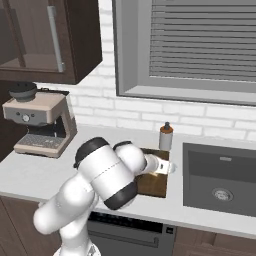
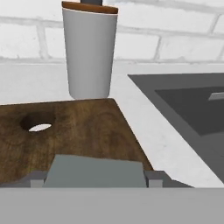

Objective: Pick up the sponge from the counter and clean the cutting board by briefly scrubbing or pressing down on the cutting board. Once finished, release the sponge.

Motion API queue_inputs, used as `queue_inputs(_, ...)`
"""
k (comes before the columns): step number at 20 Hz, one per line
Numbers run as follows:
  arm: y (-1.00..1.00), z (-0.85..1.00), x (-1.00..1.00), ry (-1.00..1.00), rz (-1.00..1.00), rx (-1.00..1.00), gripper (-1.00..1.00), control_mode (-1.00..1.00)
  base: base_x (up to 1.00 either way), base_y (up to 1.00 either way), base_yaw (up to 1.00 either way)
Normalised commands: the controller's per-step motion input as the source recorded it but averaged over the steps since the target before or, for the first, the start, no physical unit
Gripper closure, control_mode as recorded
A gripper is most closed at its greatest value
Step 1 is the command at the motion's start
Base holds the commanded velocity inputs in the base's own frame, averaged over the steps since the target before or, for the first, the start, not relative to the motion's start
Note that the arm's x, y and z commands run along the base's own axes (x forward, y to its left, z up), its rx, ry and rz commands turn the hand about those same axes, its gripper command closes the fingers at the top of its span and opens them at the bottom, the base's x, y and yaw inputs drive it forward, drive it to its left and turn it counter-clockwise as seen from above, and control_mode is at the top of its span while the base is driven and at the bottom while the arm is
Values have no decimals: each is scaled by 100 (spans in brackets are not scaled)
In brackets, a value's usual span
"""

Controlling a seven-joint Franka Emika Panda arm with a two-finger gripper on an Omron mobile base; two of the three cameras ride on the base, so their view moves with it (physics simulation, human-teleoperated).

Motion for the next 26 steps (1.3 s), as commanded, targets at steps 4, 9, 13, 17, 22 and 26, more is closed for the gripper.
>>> queue_inputs(4, -32, -73, -100, 4, -5, 0, 100, -100, 0, 0, 0)
queue_inputs(9, 7, -59, -62, -13, -1, 2, 100, -100, 0, 0, 0)
queue_inputs(13, 11, -51, 21, -31, 0, 11, 100, -100, 0, 0, 0)
queue_inputs(17, 5, -52, 62, -30, -3, 12, 100, -100, 0, 0, 0)
queue_inputs(22, 45, -34, 30, -19, -2, 6, 100, -100, 0, 0, 0)
queue_inputs(26, 35, 13, 0, 0, 0, 0, 100, -100, 0, 0, 0)
